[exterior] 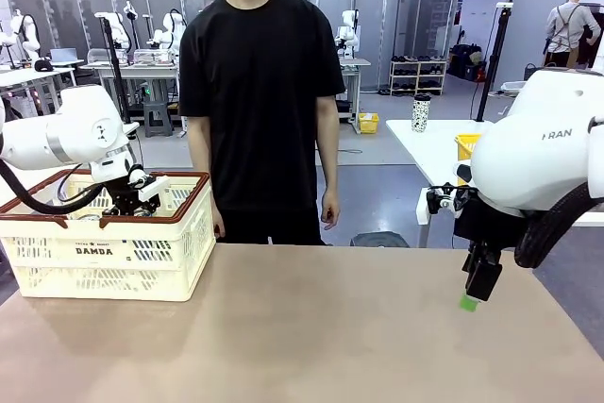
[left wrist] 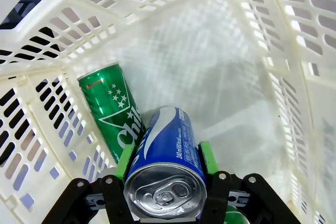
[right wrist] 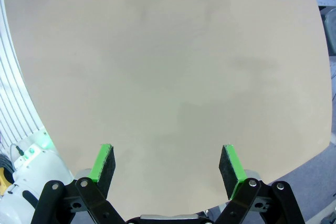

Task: Place the drinks into the Shopping basket.
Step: Pick up one drink and place it into the Shopping basket.

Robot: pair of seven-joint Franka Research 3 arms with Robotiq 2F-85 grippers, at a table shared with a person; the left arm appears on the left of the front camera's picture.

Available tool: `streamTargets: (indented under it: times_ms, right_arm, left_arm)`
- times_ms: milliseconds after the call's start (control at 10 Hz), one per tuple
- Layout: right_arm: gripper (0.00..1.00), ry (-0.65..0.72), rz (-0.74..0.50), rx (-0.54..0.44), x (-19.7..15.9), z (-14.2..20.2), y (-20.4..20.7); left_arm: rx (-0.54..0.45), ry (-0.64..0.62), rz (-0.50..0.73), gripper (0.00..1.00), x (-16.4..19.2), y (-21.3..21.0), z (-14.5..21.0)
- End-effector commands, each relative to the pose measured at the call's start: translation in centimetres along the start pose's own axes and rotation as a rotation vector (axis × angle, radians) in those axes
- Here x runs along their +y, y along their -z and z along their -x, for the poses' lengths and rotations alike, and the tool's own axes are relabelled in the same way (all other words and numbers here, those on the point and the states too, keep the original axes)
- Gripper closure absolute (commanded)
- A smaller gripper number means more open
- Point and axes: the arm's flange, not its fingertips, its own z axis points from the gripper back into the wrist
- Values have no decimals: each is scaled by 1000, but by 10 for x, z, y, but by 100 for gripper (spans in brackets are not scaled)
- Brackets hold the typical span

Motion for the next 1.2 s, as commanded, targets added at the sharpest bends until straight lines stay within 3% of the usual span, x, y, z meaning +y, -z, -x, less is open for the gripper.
streamTargets:
  times_ms: [0,700,1100]
  right_arm:
    - [0,1,0,6,0,1,0]
    - [0,1,0,6,0,1,0]
    - [0,1,0,6,0,1,0]
  left_arm:
    - [-4,40,-35,42,-11,-1,-2]
    - [-44,59,-23,39,-14,13,-1]
    - [-50,64,-25,0,-15,4,-5]
